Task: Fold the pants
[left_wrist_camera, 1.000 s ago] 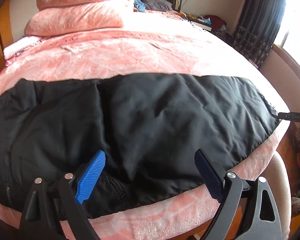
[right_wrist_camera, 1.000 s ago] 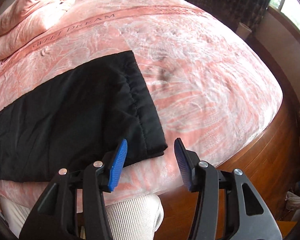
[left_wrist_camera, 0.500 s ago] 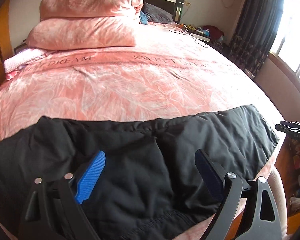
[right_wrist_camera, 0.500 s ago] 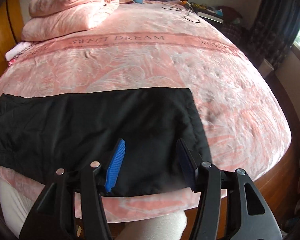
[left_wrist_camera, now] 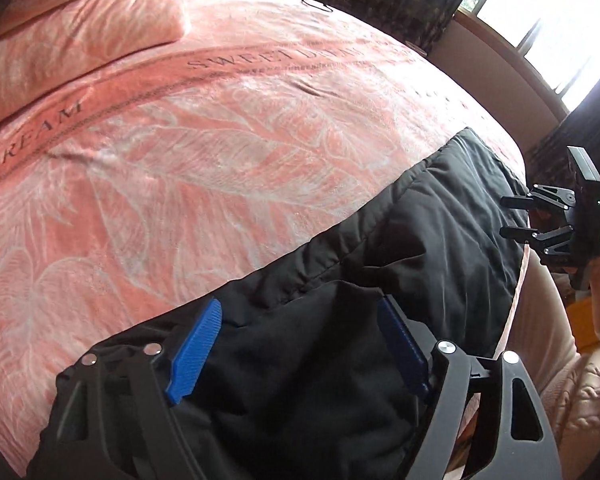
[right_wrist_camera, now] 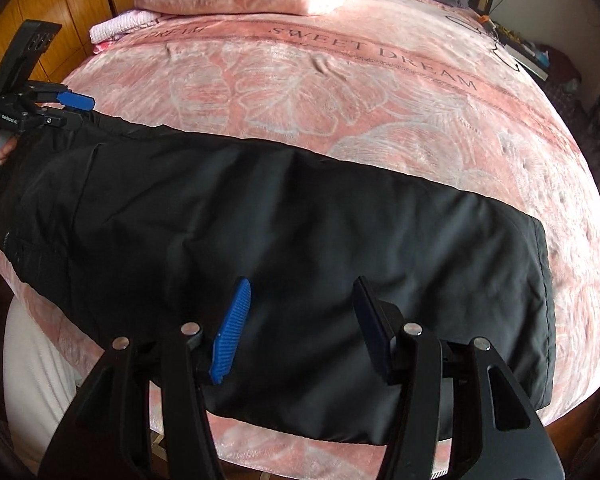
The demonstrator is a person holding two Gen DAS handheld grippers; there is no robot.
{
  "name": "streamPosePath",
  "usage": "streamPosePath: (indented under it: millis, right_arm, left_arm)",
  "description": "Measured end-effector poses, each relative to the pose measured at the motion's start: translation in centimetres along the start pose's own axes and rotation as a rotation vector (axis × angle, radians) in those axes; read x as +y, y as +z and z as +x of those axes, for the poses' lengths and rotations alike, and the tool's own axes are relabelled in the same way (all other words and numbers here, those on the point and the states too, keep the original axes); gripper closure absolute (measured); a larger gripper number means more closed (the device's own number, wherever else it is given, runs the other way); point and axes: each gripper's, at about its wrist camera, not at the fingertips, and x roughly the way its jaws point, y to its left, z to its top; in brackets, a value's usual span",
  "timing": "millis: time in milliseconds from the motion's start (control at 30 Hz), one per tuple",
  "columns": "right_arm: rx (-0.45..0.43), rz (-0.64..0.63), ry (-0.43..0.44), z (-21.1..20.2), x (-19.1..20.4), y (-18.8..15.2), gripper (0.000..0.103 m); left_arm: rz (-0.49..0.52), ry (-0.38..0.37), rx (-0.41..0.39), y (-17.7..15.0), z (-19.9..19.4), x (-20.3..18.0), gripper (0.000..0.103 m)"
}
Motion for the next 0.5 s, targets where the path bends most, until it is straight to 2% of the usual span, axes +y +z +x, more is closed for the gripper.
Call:
streamPosePath:
  millis: [100, 200, 333, 400, 500]
  right_arm:
    - [0.013, 0.01, 0.014, 0.5, -0.2, -0.1, 0.049]
    - [0.016, 0.007, 0.013, 0.7, -0.1, 0.2, 0.049]
    - [0.025, 0.003, 0.011, 1.1, -0.1, 0.6, 0.048]
    - [0.032, 0.005, 0.011, 1.4, -0.1, 0.6, 0.046]
    - [0.044, 0.013, 0.011, 1.8, -0.1, 0.5, 0.044]
  left_arm:
    - [0.047, -0.055, 0.069, 0.0, 1.2, 0.6, 0.026]
    - [0.085, -0.071, 0.131, 0.0, 2.6, 0.9, 0.027]
    - [0.145, -0.06, 0.185, 0.2, 4.1, 1.0, 0.041]
    - [0.16, -0.074, 0.216, 0.2, 4.5, 0.8, 0.044]
    - [0.183, -0.08, 0.236, 0.3, 4.4, 0.4, 0.054]
